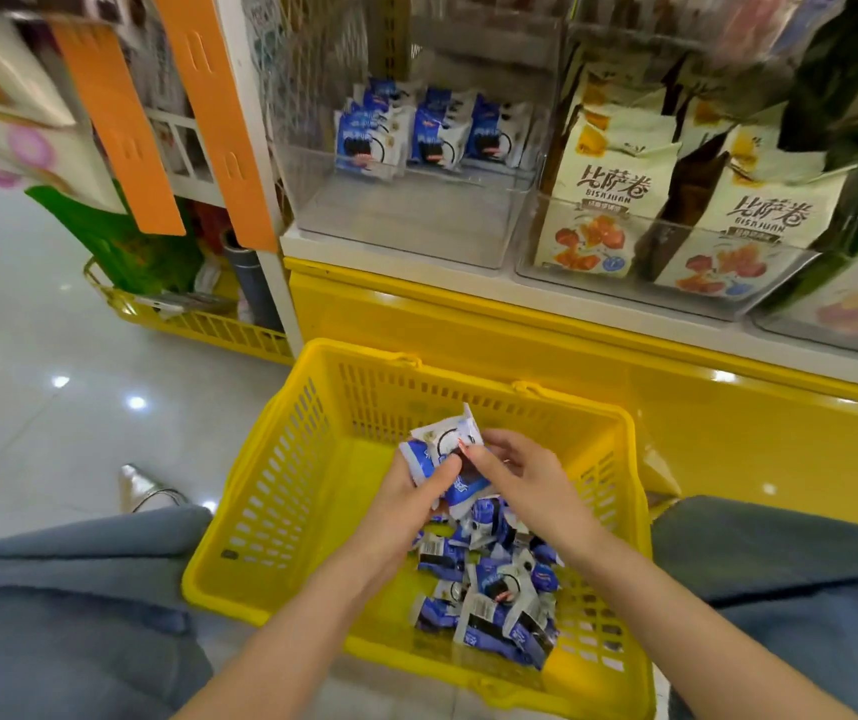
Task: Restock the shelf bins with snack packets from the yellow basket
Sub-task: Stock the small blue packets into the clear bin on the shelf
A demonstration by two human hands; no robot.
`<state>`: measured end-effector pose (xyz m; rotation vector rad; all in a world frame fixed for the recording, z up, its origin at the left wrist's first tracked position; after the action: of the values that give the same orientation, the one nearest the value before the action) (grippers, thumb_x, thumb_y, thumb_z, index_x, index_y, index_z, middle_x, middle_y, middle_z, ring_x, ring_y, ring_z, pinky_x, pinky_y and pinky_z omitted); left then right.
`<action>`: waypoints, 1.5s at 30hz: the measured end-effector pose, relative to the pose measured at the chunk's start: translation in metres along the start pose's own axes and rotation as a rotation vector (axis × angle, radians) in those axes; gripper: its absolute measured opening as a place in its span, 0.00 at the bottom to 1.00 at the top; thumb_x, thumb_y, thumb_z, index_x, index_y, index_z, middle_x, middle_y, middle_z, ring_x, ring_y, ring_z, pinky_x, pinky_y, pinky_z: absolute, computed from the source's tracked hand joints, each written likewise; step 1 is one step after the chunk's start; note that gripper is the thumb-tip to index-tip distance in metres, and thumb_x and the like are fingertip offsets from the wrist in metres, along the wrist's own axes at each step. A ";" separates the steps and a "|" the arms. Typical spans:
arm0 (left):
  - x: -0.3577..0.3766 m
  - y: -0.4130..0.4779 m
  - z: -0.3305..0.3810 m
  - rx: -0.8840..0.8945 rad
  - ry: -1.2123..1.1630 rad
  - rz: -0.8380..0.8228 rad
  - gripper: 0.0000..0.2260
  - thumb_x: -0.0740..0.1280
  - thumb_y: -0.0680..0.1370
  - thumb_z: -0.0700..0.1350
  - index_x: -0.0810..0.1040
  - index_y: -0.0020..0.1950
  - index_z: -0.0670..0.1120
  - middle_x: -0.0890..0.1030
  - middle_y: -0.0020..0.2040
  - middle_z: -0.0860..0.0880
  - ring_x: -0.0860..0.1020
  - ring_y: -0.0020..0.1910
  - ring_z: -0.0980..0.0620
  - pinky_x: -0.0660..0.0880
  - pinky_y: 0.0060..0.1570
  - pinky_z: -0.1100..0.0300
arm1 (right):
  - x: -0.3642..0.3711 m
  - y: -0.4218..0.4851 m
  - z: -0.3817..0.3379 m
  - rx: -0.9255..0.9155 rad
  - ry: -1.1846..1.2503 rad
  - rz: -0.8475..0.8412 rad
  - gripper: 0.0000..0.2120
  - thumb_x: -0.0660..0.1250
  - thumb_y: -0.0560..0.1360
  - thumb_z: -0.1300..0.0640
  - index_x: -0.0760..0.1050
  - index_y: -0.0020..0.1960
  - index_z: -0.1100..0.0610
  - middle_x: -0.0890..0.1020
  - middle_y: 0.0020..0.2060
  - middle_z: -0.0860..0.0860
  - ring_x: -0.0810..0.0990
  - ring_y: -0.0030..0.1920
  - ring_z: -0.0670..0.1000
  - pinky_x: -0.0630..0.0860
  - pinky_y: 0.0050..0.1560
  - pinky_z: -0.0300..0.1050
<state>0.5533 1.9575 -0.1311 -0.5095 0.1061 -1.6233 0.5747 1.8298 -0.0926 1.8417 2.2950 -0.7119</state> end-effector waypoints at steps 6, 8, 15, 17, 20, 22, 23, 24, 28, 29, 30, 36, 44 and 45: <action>-0.016 -0.013 0.047 0.122 0.241 -0.081 0.20 0.68 0.68 0.56 0.73 0.58 0.54 0.83 0.48 0.55 0.82 0.44 0.58 0.78 0.39 0.64 | -0.001 0.007 -0.043 -0.113 0.024 -0.050 0.02 0.66 0.75 0.50 0.76 0.46 0.47 0.82 0.44 0.48 0.80 0.44 0.47 0.76 0.44 0.37; -0.019 -0.013 0.062 0.140 0.245 -0.045 0.16 0.69 0.69 0.53 0.75 0.55 0.51 0.84 0.46 0.52 0.82 0.41 0.56 0.77 0.37 0.66 | -0.004 0.011 -0.055 -0.084 0.168 0.027 0.05 0.66 0.75 0.50 0.75 0.48 0.50 0.82 0.47 0.50 0.81 0.43 0.46 0.77 0.39 0.33; -0.026 -0.013 0.106 0.243 0.235 0.012 0.10 0.65 0.77 0.44 0.73 0.56 0.53 0.82 0.47 0.52 0.81 0.40 0.56 0.79 0.37 0.63 | -0.007 0.022 -0.093 -0.058 0.310 -0.114 0.17 0.70 0.72 0.54 0.70 0.58 0.55 0.83 0.49 0.55 0.84 0.44 0.50 0.81 0.45 0.41; -0.035 -0.010 0.120 0.260 0.367 0.045 0.10 0.66 0.76 0.42 0.72 0.57 0.49 0.81 0.45 0.52 0.81 0.35 0.58 0.78 0.34 0.64 | -0.012 0.026 -0.100 -0.100 0.088 -0.174 0.18 0.71 0.71 0.52 0.71 0.58 0.54 0.82 0.51 0.52 0.82 0.49 0.46 0.78 0.48 0.39; -0.047 -0.005 0.141 0.299 0.623 0.019 0.09 0.68 0.75 0.42 0.71 0.50 0.54 0.79 0.40 0.53 0.79 0.29 0.59 0.77 0.30 0.63 | -0.018 0.029 -0.111 -0.179 -0.100 -0.222 0.19 0.72 0.70 0.49 0.68 0.56 0.48 0.82 0.49 0.44 0.81 0.46 0.38 0.76 0.40 0.31; -0.050 -0.003 0.155 0.331 0.747 -0.026 0.09 0.69 0.75 0.45 0.70 0.47 0.57 0.79 0.39 0.55 0.79 0.29 0.60 0.75 0.28 0.66 | -0.019 0.029 -0.122 -0.259 -0.228 -0.224 0.16 0.71 0.69 0.44 0.69 0.52 0.44 0.81 0.45 0.42 0.80 0.42 0.38 0.72 0.34 0.29; -0.052 -0.002 0.161 0.343 0.779 -0.042 0.09 0.69 0.74 0.46 0.70 0.47 0.57 0.79 0.39 0.56 0.79 0.30 0.60 0.74 0.27 0.68 | -0.020 0.029 -0.128 -0.294 -0.276 -0.218 0.13 0.69 0.69 0.42 0.71 0.49 0.43 0.81 0.43 0.42 0.79 0.41 0.38 0.71 0.33 0.28; -0.054 0.000 0.166 0.357 0.793 -0.049 0.09 0.69 0.74 0.47 0.70 0.46 0.57 0.78 0.39 0.56 0.79 0.31 0.60 0.73 0.27 0.69 | -0.021 0.029 -0.135 -0.322 -0.306 -0.207 0.11 0.68 0.69 0.41 0.72 0.47 0.43 0.80 0.41 0.41 0.78 0.40 0.38 0.70 0.33 0.28; -0.069 0.011 0.189 0.415 0.704 0.017 0.06 0.68 0.75 0.46 0.71 0.46 0.51 0.78 0.41 0.52 0.79 0.32 0.60 0.75 0.30 0.67 | -0.033 0.040 -0.168 -0.426 -0.304 -0.033 0.11 0.70 0.70 0.46 0.78 0.48 0.51 0.81 0.42 0.44 0.78 0.42 0.41 0.73 0.37 0.32; -0.074 0.013 0.196 0.435 0.658 0.069 0.06 0.68 0.75 0.46 0.70 0.45 0.50 0.78 0.40 0.51 0.79 0.31 0.60 0.75 0.29 0.67 | -0.038 0.045 -0.178 -0.438 -0.262 0.020 0.12 0.70 0.70 0.48 0.78 0.49 0.54 0.82 0.42 0.48 0.79 0.42 0.45 0.73 0.40 0.37; -0.080 0.015 0.204 0.454 0.583 0.126 0.06 0.67 0.76 0.45 0.70 0.44 0.49 0.78 0.39 0.51 0.79 0.30 0.60 0.74 0.28 0.68 | -0.043 0.051 -0.186 -0.445 -0.223 0.066 0.13 0.70 0.71 0.49 0.77 0.52 0.55 0.82 0.42 0.51 0.79 0.43 0.48 0.74 0.42 0.41; -0.108 0.027 0.228 0.460 0.384 0.385 0.07 0.67 0.76 0.46 0.69 0.50 0.48 0.79 0.39 0.51 0.81 0.31 0.53 0.79 0.31 0.60 | -0.055 0.115 -0.234 -0.430 -0.182 0.301 0.19 0.69 0.72 0.45 0.69 0.57 0.51 0.81 0.43 0.50 0.81 0.45 0.50 0.78 0.45 0.42; -0.117 0.032 0.242 0.543 0.603 0.469 0.11 0.66 0.76 0.51 0.71 0.49 0.44 0.77 0.39 0.51 0.76 0.35 0.58 0.70 0.31 0.69 | -0.019 0.227 -0.256 -0.240 -0.542 0.208 0.22 0.73 0.69 0.46 0.71 0.55 0.56 0.80 0.46 0.51 0.80 0.46 0.51 0.77 0.49 0.49; -0.118 0.031 0.243 0.547 0.610 0.479 0.11 0.66 0.75 0.51 0.70 0.48 0.45 0.75 0.38 0.53 0.74 0.35 0.58 0.69 0.30 0.71 | -0.012 0.236 -0.256 -0.246 -0.617 0.185 0.22 0.73 0.69 0.46 0.71 0.55 0.56 0.79 0.42 0.48 0.77 0.43 0.48 0.74 0.47 0.46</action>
<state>0.6795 2.1233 0.0441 0.4179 0.2106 -1.2119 0.8520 1.9633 0.0701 1.4379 1.7087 -0.7882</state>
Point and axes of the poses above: each hand's wrist, its own y-axis towards the middle knuckle, its own x-axis out of the palm, z = x × y, the point moved 5 cm from there along y, towards the middle knuckle
